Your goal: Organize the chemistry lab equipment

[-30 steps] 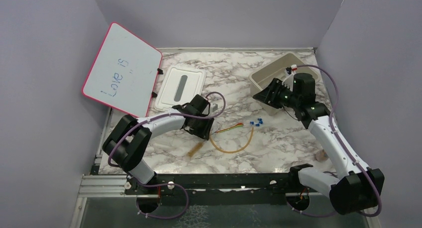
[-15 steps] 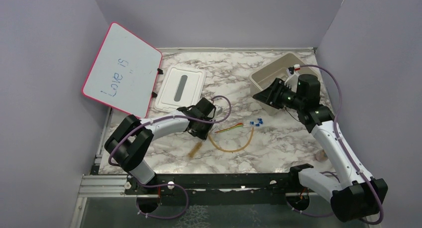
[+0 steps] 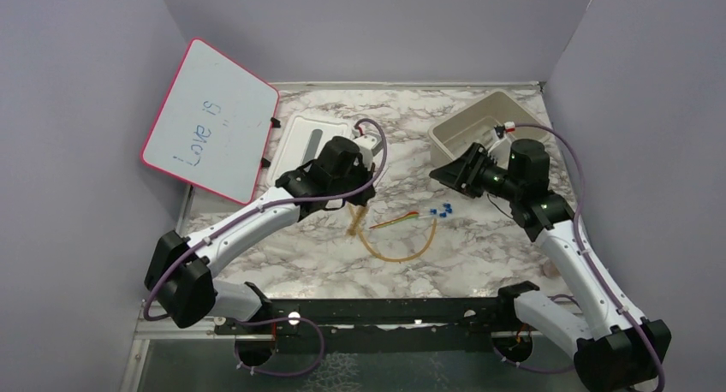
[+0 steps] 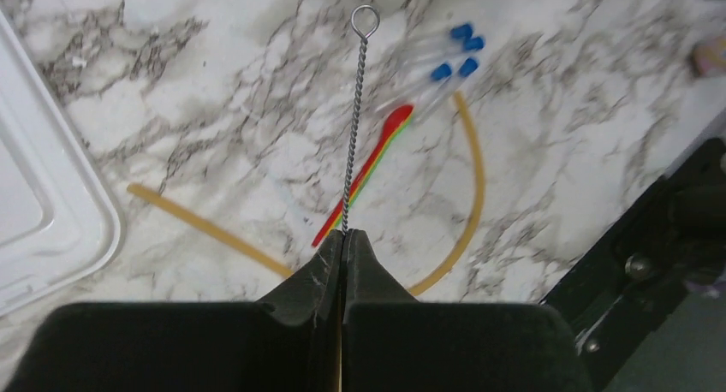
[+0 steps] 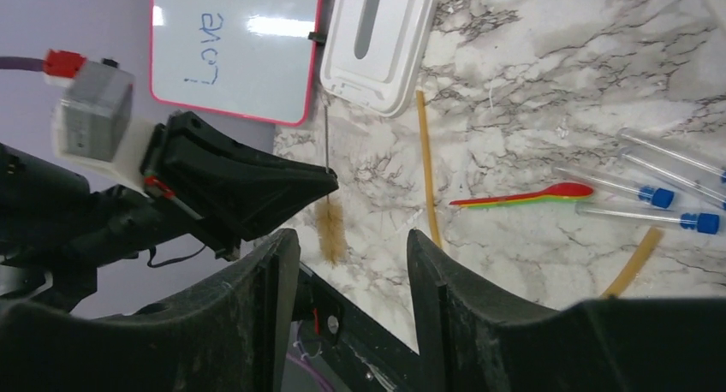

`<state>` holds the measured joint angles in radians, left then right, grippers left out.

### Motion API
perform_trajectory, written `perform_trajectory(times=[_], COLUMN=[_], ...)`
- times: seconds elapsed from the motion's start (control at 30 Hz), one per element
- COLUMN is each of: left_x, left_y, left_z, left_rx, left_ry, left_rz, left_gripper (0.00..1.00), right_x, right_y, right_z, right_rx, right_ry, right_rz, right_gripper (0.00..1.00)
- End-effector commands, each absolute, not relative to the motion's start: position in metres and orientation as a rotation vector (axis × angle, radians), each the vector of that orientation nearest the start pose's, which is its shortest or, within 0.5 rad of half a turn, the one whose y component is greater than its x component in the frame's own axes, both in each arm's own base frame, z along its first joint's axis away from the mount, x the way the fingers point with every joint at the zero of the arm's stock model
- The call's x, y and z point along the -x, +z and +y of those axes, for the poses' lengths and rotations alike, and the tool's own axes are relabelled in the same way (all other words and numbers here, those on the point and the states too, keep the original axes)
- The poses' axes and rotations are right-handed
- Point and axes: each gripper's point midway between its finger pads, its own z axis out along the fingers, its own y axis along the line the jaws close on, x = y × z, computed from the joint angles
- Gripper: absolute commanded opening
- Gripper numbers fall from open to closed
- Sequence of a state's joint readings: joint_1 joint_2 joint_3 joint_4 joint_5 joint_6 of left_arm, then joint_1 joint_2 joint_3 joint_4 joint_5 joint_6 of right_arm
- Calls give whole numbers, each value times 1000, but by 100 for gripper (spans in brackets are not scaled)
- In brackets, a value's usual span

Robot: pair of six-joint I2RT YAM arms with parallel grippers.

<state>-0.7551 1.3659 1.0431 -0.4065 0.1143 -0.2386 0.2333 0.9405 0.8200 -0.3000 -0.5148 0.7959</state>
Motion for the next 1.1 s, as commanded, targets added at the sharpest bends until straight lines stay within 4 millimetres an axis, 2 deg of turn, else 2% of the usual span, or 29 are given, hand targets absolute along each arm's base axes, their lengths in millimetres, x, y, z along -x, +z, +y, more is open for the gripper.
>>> perform_trajectory(times=[0.0,0.2,0.37,0.47,0.6,0.67,0.73,0.8,0.87,0.97,1.07], left_x=[-258,-252,-244,-241,-238,-237,-237,-237,-238,-237,-234], left_y=[231,284,310,316,317,318,317,316,318,323,322], left_z=[-316,-338,-346,-349,-352,-353,-353,-351,-351,-350,-351], left_rx=[-542,-444,-435,-441,-453,-463,-464,-460,-453,-453,-464], left_ry=[-904,-1152,-1272,-1312,-1335,-1344,-1343,-1339,-1336,-1343,-1355], left_rz=[2070,1920,1848,1831,1832,1829,1831,1830,1824,1807,1809], left_gripper=[0,0,0,0,0,0,0,0,0,0,0], right_x=[-265,-263,-254,-255,-265,-271,-276,-276,-274,-271,-272], right_y=[273,294,310,314,315,315,314,315,314,313,312], right_z=[185,213,241,251,252,250,249,250,252,251,250], right_rx=[-213,-38,90,108,50,10,-18,-11,12,40,29], right_ry=[1168,1276,1380,1398,1376,1360,1347,1349,1356,1349,1350], right_rz=[2028,1993,1934,1921,1908,1909,1914,1911,1912,1910,1900], right_gripper=[57,62,62,62,57,50,39,34,35,43,43])
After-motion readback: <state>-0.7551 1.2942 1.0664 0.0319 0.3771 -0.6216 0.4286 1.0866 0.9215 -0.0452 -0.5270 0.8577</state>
